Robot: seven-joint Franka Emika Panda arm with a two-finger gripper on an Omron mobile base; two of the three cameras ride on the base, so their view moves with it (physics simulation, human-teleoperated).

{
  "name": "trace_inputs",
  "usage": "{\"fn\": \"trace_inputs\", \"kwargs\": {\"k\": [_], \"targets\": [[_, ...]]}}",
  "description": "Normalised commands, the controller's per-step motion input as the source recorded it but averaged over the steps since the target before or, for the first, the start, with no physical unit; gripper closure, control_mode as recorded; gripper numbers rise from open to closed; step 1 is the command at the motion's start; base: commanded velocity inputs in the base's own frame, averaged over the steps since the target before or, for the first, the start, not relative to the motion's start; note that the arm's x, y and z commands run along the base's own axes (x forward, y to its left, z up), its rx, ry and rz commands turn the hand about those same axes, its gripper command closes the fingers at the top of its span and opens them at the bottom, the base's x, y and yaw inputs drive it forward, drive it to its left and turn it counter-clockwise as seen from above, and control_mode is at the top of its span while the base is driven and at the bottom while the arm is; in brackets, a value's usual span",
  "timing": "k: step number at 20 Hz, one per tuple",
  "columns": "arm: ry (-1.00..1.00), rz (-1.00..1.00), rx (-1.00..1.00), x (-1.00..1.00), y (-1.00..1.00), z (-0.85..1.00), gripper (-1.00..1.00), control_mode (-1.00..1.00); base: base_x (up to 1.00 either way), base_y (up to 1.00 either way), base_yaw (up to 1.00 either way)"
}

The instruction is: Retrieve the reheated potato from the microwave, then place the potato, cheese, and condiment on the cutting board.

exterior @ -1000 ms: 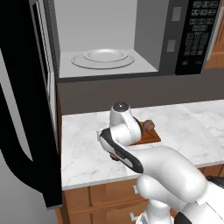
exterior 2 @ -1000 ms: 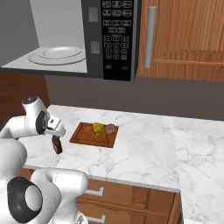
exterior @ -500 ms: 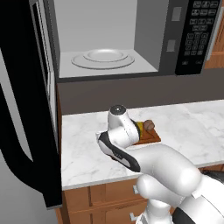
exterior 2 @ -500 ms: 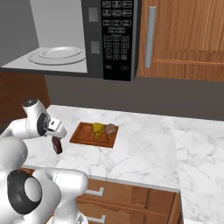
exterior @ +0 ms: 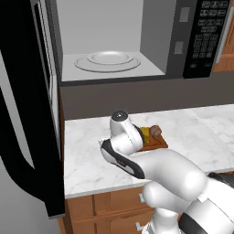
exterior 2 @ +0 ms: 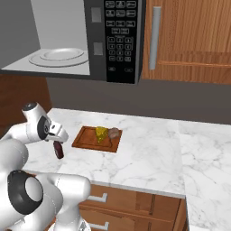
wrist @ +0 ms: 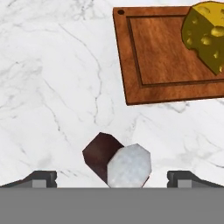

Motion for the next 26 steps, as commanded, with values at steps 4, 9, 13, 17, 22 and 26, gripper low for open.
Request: {"fn": "trace_inputs", "kwargs": {"k": [4, 9, 13, 17, 22, 26], "targets": [[0.00, 0.00, -0.02, 0.00, 0.01, -0.01, -1.00, -1.00, 0.00, 0.00, 0.00], [0.00, 0.00, -0.02, 0.00, 0.00, 0.00, -1.00, -1.00, 0.00, 0.00, 0.00], [0.00, 0.00, 0.00, -0.01, 0.00, 0.00, -1.00, -1.00, 0.00, 0.00, 0.00], [0.00, 0.00, 0.00, -0.04, 0.00, -0.02, -1.00, -1.00, 0.00, 0.00, 0.00], [-0.02, 0.00, 0.00, -0.06, 0.00, -0.03, -1.00, -1.00, 0.00, 0.00, 0.00], [-0.05, 0.00, 0.00, -0.12, 0.00, -0.05, -1.00, -1.00, 0.00, 0.00, 0.00]]}}
